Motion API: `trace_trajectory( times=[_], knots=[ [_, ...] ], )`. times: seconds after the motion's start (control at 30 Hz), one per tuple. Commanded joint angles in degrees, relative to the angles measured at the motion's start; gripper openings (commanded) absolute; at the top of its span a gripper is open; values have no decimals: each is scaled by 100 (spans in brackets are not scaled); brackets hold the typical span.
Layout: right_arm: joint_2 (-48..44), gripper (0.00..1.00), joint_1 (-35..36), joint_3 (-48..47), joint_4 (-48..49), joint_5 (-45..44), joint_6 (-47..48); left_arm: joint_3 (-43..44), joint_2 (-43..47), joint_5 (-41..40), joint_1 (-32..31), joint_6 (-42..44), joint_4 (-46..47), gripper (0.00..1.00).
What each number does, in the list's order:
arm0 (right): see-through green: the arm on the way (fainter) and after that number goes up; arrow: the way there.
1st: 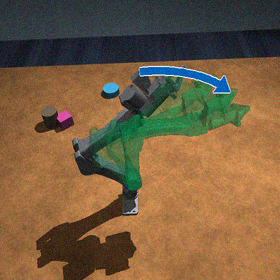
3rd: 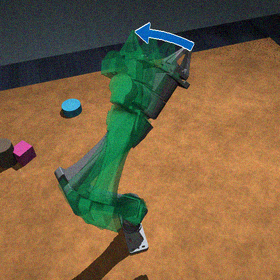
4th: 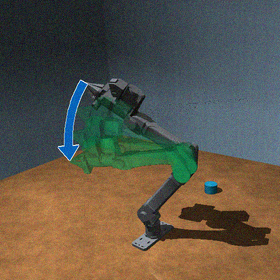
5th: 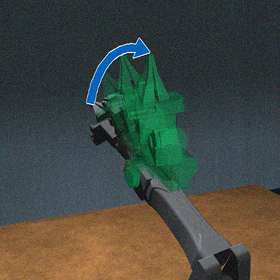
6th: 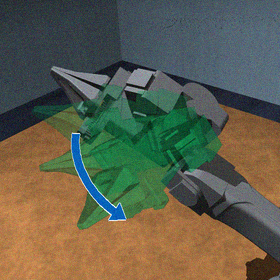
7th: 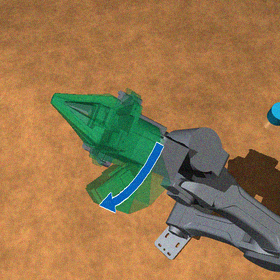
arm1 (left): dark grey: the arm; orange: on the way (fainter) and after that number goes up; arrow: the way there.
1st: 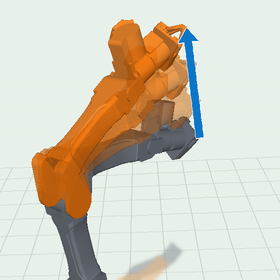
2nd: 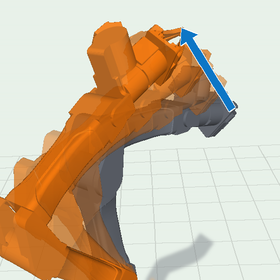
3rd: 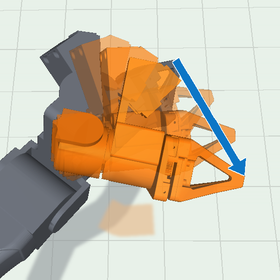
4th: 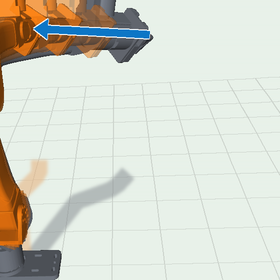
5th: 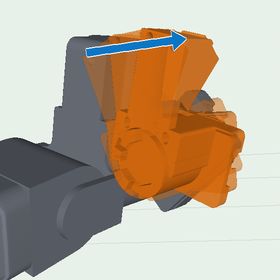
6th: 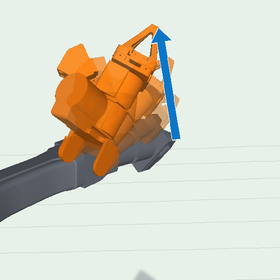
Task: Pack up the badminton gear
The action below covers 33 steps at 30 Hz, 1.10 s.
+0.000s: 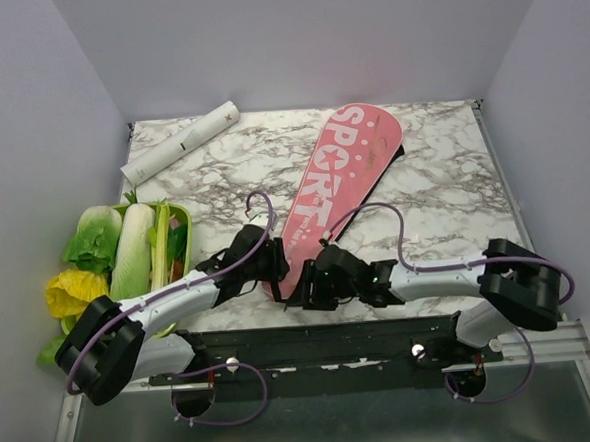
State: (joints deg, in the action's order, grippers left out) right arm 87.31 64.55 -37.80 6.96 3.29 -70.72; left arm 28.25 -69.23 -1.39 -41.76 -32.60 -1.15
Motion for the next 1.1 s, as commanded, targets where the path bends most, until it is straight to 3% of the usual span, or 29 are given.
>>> trace_trajectory(
  times=[0.0, 0.1, 0.13, 0.23, 0.33, 0.37, 0.63, 0.77, 1.07],
  knots=[
    [-845, 64, 31, 27, -1063, -785, 575, 110, 366, 60, -52, -54, -210, 52],
    [-1461, 84, 31, -288, -1986, -1549, 1119, 250, 595, 16, -52, 8, -359, 54],
    [-1558, 97, 31, -428, -2484, -1951, 1243, 277, 691, -36, -43, 25, -386, 54],
    [-1901, 100, 5, -851, -3102, -2620, 1762, 383, 875, -98, -43, 113, -474, 61],
    [-2305, 100, -135, -992, -3280, -3009, 2280, 418, 1112, -177, -43, 184, -439, 75],
    [-2384, 100, -336, -1010, -3315, -3010, 2404, 427, 1166, -230, -43, 184, -439, 98],
    [-2763, 100, -1805, -1027, -3061, -2632, 3819, 787, 1359, -617, -52, 421, -711, 99],
    [-2631, 100, -1894, -1457, -3245, -3456, 4100, 937, 1377, -836, -43, 509, -694, 99],
    [-2667, 100, -1947, -1528, -2753, -3413, 4804, 1148, 1132, -1959, -52, 509, -615, 99]
  ],
)
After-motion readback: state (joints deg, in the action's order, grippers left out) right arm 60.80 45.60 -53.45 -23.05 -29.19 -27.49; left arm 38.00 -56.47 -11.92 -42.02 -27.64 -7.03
